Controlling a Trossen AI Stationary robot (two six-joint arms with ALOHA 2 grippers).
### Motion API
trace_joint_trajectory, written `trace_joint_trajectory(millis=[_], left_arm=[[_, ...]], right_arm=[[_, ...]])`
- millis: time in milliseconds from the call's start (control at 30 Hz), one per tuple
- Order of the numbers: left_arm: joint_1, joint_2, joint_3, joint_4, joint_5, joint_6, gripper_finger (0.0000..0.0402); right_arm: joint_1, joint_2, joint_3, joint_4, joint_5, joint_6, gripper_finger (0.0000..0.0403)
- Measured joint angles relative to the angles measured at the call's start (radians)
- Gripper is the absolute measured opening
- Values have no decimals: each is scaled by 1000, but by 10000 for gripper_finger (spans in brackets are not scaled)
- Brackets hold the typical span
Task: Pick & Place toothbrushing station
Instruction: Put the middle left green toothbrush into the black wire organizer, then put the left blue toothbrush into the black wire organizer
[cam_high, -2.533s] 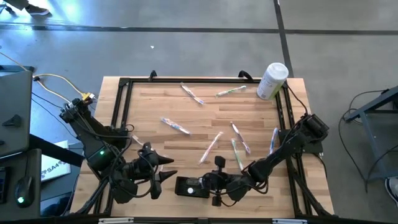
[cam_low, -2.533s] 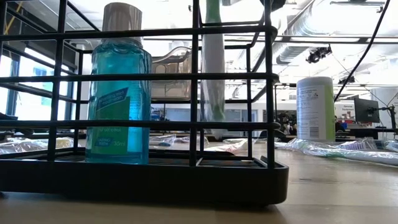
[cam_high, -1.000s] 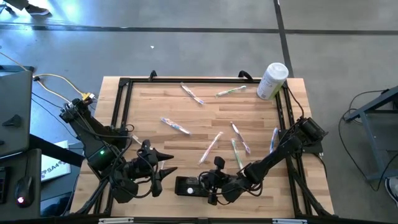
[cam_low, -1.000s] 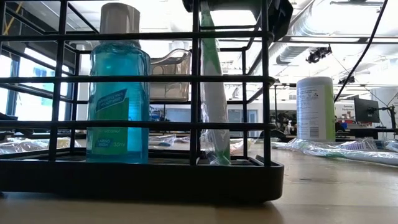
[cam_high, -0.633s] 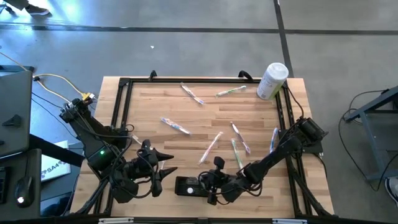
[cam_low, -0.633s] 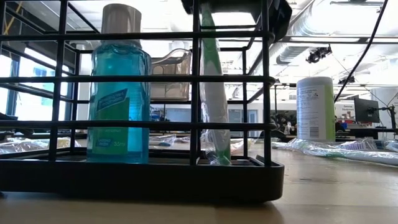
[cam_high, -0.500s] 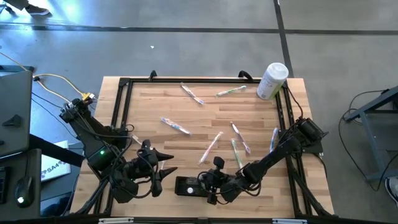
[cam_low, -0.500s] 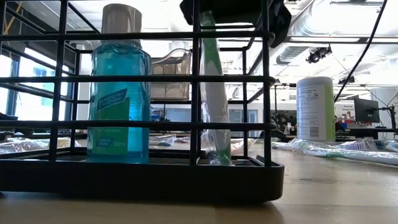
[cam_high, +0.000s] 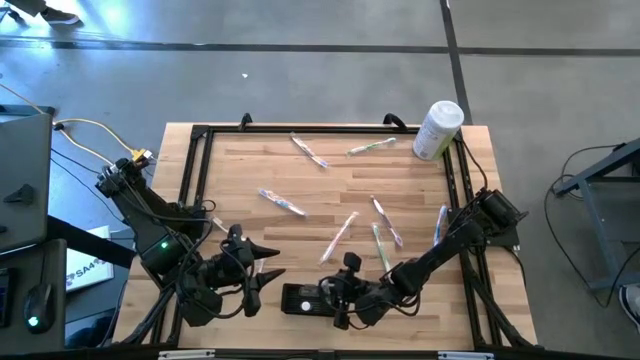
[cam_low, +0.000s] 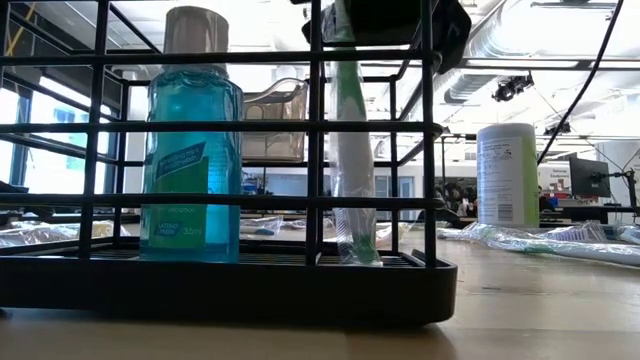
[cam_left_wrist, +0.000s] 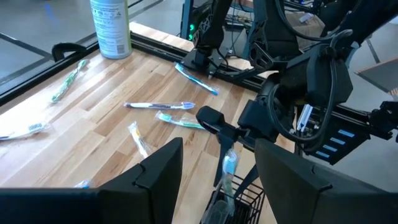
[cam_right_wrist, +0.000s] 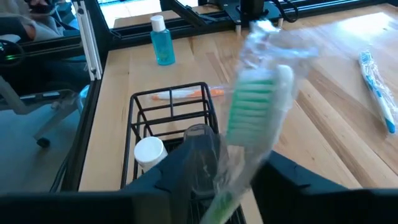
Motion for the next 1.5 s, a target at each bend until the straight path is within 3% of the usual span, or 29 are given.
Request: trace_joint_trajectory(millis=[333, 700, 967, 1267, 1500], left_arm=[[0, 0, 0, 1, 0, 0, 198], [0, 0, 0, 1, 17, -1, 198], [0, -7, 0, -25, 173, -1, 198], [1, -87, 0, -255, 216, -103, 198], [94, -168, 1, -542, 257, -227, 198]], right_arm=[[0, -56, 0, 0, 10, -60, 215], [0, -157, 1, -35, 7, -131, 206], [6, -280, 2, -162, 12, -124, 203], [19, -426, 2, -206, 10, -123, 203], [-2, -534, 2, -226, 9, -123, 203]])
